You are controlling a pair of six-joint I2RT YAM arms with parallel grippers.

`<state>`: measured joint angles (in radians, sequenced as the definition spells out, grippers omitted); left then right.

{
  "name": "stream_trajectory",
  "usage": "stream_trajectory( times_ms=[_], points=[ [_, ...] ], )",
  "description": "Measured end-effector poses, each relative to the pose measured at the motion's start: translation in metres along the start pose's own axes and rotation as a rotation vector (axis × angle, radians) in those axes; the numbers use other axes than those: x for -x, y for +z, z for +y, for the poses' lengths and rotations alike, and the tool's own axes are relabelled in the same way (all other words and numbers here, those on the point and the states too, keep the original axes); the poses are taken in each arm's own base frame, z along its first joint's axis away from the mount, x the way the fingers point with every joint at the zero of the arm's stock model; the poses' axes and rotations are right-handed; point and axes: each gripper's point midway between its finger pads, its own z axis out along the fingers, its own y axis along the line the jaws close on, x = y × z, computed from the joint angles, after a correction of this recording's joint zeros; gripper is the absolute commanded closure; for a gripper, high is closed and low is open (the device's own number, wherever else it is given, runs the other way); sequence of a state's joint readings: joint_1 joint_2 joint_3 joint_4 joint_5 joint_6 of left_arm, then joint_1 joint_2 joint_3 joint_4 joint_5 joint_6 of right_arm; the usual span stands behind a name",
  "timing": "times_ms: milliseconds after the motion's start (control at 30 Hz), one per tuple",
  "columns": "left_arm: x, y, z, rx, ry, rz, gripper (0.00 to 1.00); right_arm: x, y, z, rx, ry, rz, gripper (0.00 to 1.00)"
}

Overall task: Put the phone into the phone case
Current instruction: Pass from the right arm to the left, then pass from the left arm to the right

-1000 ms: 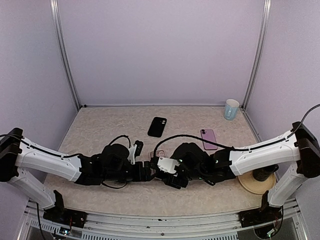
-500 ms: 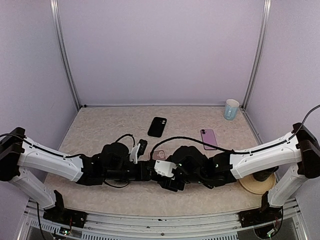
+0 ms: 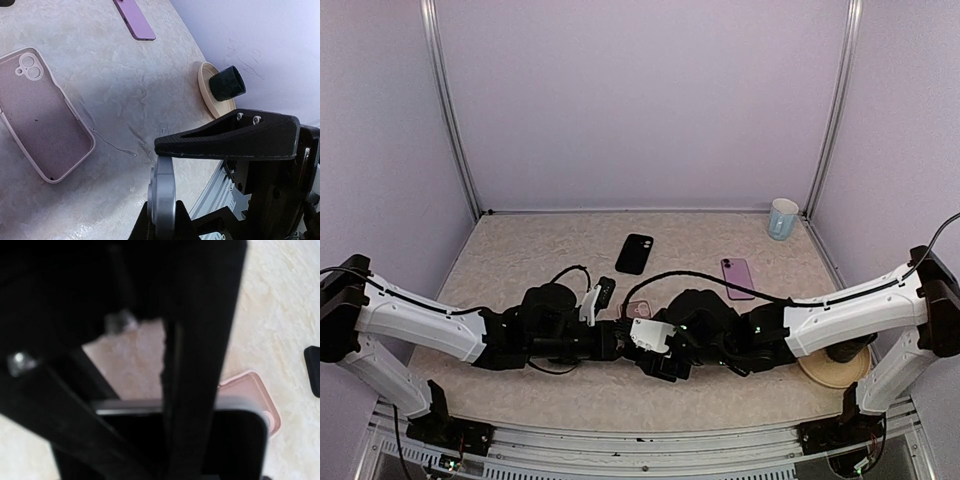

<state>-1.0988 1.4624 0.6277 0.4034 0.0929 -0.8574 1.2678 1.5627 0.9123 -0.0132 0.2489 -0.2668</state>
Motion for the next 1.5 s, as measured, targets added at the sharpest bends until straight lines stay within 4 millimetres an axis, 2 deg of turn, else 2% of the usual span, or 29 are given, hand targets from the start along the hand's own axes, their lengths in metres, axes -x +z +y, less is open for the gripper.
stream_trajectory(
  times_ms=[100,200,333,500,700,900,1033,1167,1300,1500],
  points=[
    [0.001,-0.001,-0.002,-0.006,0.000,-0.005,1.00,0.001,-0.002,-0.001,-0.002,0.006,-0.003,0.09],
    [0.001,-0.006,0.001,0.001,0.001,-0.015,1.00,0.010,-0.010,-0.006,-0.014,0.030,-0.033,0.01],
    [0.004,-0.020,0.003,0.007,0.017,-0.039,1.00,0.029,-0.028,-0.017,-0.032,0.081,-0.104,0.00],
    [0.017,-0.042,-0.009,-0.030,0.057,-0.102,1.00,0.046,-0.050,-0.028,-0.044,0.181,-0.192,0.00],
    [0.029,-0.064,-0.025,-0.088,0.096,-0.162,1.00,0.038,-0.067,-0.037,-0.015,0.362,-0.255,0.00],
    [0.035,-0.076,-0.034,-0.123,0.129,-0.197,1.00,0.031,-0.100,-0.073,-0.012,0.606,-0.393,0.00],
    [0.036,-0.084,-0.038,-0.149,0.155,-0.216,1.00,0.041,-0.121,-0.084,0.027,0.710,-0.488,0.00],
    [0.038,-0.092,-0.047,-0.198,0.182,-0.242,1.00,0.053,-0.131,-0.081,0.098,0.779,-0.549,0.00],
    [0.044,-0.099,-0.061,-0.258,0.209,-0.273,1.00,0.057,-0.133,-0.074,0.168,0.840,-0.567,0.00],
    [0.046,-0.104,-0.077,-0.328,0.242,-0.291,1.00,0.061,-0.123,-0.060,0.272,0.906,-0.548,0.00]
  ],
)
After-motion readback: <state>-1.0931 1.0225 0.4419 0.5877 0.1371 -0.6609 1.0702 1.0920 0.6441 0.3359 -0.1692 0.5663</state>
